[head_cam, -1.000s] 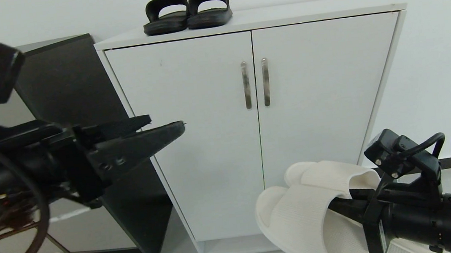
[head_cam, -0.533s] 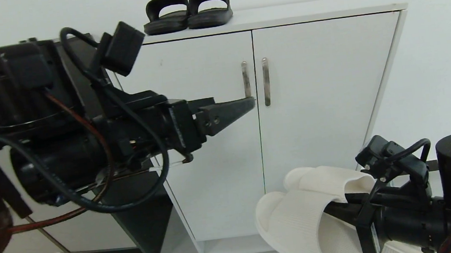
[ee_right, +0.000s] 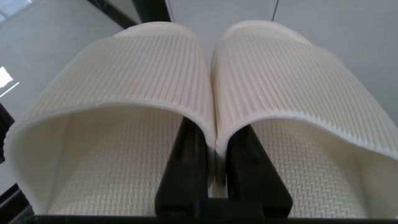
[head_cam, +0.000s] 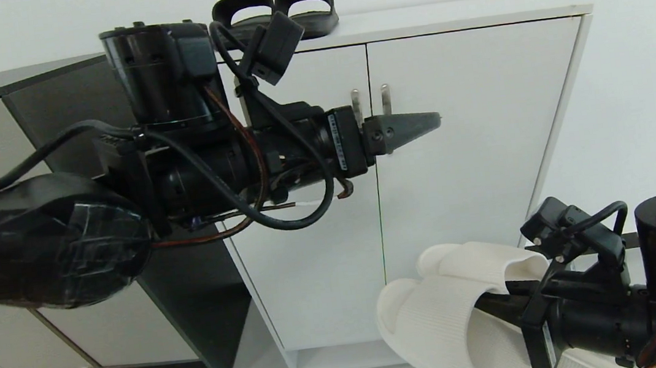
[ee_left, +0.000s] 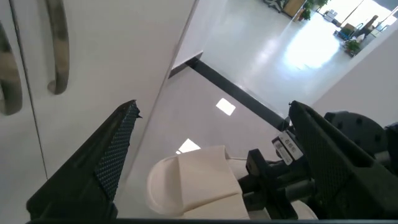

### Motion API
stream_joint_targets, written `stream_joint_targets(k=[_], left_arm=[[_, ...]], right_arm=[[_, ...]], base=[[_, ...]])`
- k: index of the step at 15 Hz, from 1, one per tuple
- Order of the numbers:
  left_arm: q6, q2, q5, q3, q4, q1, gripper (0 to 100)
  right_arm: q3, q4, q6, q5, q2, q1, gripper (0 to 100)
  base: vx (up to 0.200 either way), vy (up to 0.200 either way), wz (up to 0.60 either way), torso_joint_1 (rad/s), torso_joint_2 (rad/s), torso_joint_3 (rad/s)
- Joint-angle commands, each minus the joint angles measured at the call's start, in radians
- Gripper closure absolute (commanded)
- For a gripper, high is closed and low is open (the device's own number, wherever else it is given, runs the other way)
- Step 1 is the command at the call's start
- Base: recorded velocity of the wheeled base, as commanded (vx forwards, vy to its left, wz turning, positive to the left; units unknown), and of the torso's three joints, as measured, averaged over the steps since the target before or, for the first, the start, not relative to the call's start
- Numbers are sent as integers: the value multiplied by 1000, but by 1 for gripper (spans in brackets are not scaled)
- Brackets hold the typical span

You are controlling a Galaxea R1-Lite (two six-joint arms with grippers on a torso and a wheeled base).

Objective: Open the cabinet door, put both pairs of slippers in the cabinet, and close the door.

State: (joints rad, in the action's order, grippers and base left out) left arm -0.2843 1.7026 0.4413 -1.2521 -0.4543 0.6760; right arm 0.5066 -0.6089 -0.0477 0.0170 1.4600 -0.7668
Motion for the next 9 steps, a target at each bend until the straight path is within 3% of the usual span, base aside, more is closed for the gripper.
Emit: stream_joint_targets(k=[1, 3, 6, 9], left_arm=[[-1, 63, 5, -75, 16, 1, 0], [-1, 88, 13, -107, 20, 1, 0], [0, 117, 74, -178, 100, -12, 0], [40, 193, 39, -260, 105, -36, 0]], right_arm=[[1, 0, 0, 0, -1, 4, 100], [0, 0, 0, 0, -1, 4, 100], [1, 0, 0, 0, 3, 6, 100], [1, 0, 0, 0, 5, 6, 100]], base=[[0, 0, 0, 0, 0, 0], [0, 0, 0, 0, 0, 0], [0, 0, 0, 0, 0, 0], [0, 0, 0, 0, 0, 0]])
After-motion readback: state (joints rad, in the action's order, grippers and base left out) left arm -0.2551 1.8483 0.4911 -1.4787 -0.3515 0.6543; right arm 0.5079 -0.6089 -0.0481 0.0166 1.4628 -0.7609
